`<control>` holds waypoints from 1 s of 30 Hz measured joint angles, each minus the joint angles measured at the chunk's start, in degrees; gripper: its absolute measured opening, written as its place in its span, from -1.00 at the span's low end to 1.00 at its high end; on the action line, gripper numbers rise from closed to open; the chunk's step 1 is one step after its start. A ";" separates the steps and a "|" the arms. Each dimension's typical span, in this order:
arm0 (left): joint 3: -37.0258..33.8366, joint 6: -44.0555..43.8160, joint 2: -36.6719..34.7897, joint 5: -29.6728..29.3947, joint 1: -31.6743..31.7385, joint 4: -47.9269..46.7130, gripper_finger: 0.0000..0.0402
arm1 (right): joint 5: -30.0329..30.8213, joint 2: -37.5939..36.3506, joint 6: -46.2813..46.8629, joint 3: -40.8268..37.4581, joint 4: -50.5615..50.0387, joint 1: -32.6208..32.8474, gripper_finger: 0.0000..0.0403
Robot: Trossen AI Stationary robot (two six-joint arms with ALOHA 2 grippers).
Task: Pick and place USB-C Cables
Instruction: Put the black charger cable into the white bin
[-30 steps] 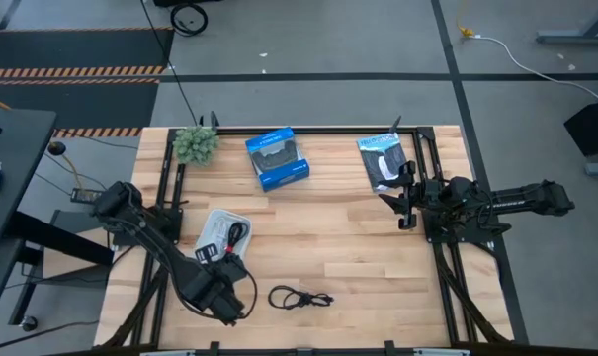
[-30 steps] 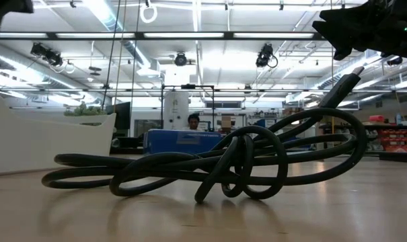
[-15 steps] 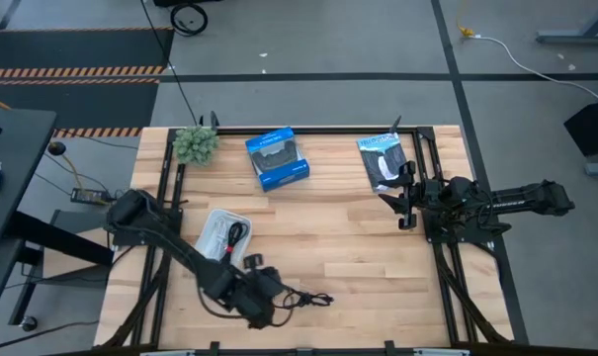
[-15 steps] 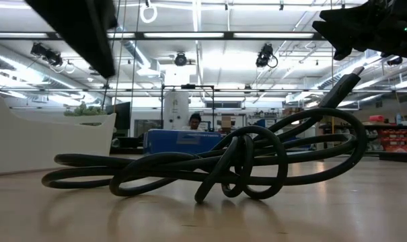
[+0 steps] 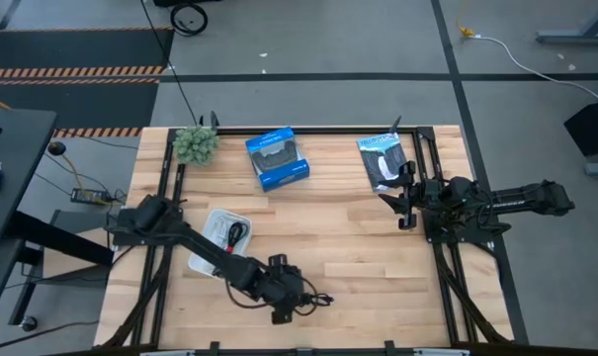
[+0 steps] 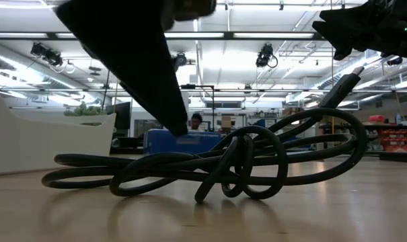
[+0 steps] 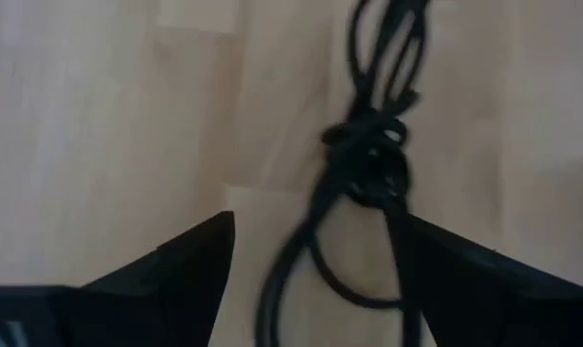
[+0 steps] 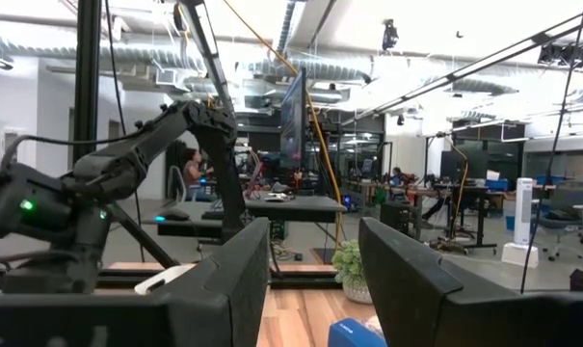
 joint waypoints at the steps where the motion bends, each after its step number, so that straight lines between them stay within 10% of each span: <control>1: 0.00 0.45 0.35 0.02 0.34 0.30 0.47 | 0.00 -0.02 0.00 -0.02 0.04 0.00 -0.16; 14: 0.00 6.25 4.27 2.90 1.56 0.06 0.25 | 0.00 -0.02 0.01 -0.01 0.04 -0.01 -0.16; 30: 0.00 4.29 0.30 1.03 1.76 -4.59 -0.92 | 0.00 -0.02 0.00 0.00 0.02 -0.02 -0.16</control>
